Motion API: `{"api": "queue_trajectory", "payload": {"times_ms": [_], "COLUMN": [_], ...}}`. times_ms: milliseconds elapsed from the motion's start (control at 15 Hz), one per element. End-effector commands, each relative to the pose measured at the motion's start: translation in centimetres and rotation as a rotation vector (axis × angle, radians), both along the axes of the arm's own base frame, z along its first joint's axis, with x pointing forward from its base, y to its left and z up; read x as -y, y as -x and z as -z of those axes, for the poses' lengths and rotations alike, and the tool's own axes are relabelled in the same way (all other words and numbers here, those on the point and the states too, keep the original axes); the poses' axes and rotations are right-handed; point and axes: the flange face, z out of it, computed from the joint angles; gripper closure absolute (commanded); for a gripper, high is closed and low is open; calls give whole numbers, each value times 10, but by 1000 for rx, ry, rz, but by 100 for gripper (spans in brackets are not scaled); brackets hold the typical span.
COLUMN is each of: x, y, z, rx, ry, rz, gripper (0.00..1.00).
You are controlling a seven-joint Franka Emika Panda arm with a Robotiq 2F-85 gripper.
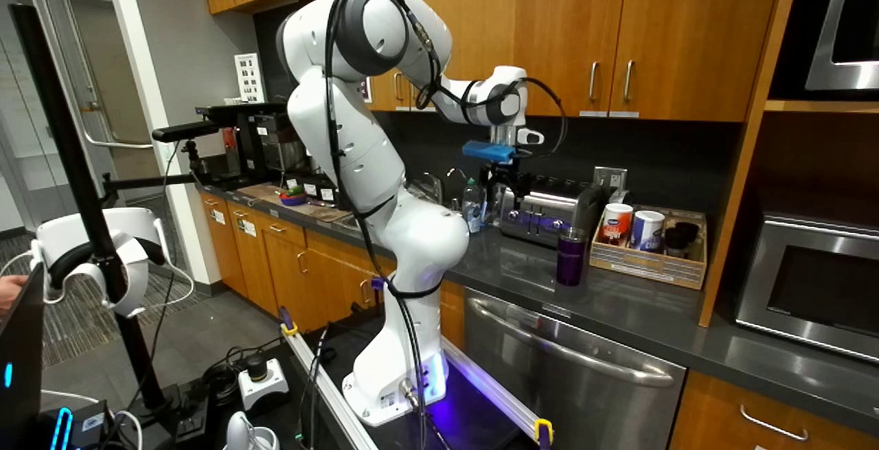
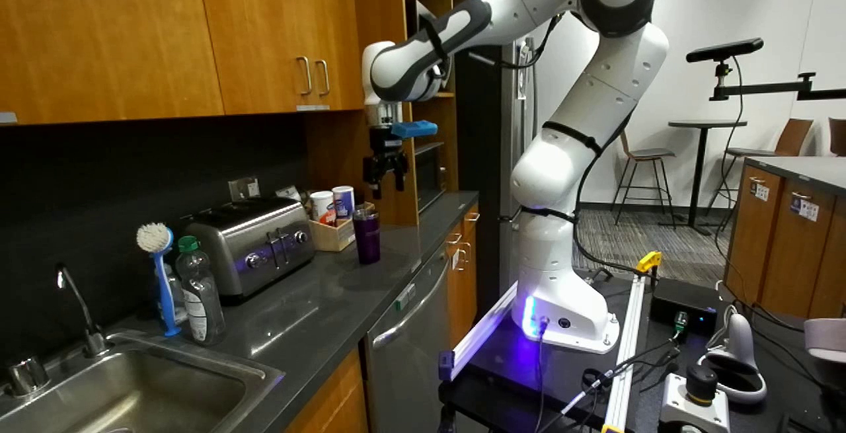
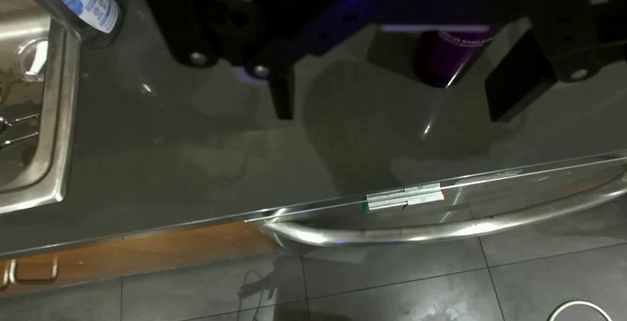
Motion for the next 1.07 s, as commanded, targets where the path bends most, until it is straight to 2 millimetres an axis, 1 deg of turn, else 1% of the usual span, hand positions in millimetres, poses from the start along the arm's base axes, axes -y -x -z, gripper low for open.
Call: {"api": "queue_trajectory", "payload": {"times_ms": [0, 133, 200, 333, 533, 733, 867, 1000], "x": [-5, -6, -5, -2, 9, 16, 17, 16], "y": [-26, -37, -42, -51, -60, -68, -75, -80], "z": [-35, -52, -57, -54, -30, -5, 10, 20], "rx": [1, 36, 54, 53, 4, -9, -39, -73], "ry": [-15, -30, -36, -37, -44, -60, -65, -66], "rz": [16, 14, 11, 14, 42, 62, 76, 89], "gripper": [0, 0, 0, 0, 0, 0, 0, 0]}}
